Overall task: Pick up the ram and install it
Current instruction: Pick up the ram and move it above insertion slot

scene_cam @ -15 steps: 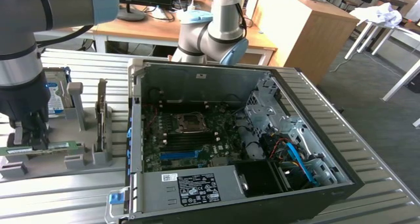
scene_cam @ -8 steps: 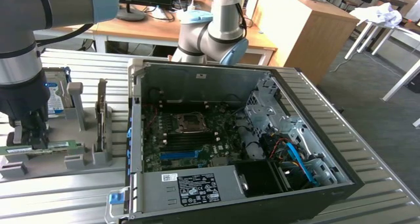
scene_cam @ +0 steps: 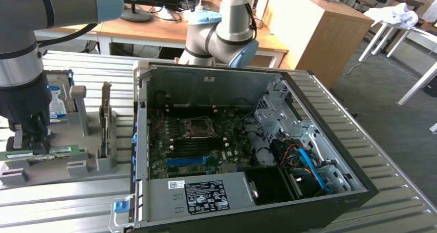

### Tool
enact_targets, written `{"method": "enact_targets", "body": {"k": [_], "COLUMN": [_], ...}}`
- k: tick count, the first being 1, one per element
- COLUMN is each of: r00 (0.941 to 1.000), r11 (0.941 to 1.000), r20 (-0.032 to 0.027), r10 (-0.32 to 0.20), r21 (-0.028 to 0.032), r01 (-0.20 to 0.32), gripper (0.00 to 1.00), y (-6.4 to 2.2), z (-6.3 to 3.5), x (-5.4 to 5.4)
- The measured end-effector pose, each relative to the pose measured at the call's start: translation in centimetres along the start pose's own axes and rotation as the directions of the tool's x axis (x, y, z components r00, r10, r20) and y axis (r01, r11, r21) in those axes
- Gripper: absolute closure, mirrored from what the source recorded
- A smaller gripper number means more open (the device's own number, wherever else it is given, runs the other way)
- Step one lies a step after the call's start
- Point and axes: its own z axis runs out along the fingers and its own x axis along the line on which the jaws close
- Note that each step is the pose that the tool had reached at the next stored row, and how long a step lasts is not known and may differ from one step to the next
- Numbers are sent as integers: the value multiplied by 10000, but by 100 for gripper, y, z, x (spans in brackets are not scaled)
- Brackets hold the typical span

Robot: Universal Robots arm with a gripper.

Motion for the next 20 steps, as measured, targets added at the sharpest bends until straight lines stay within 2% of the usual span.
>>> {"method": "enact_targets", "body": {"k": [20], "r00": [10000], "r11": [10000], "r20": [-1], "r10": [0], "r21": [-1], "r01": [0], "gripper": [87], "y": [2], "z": [-68], "x": [-1]}}
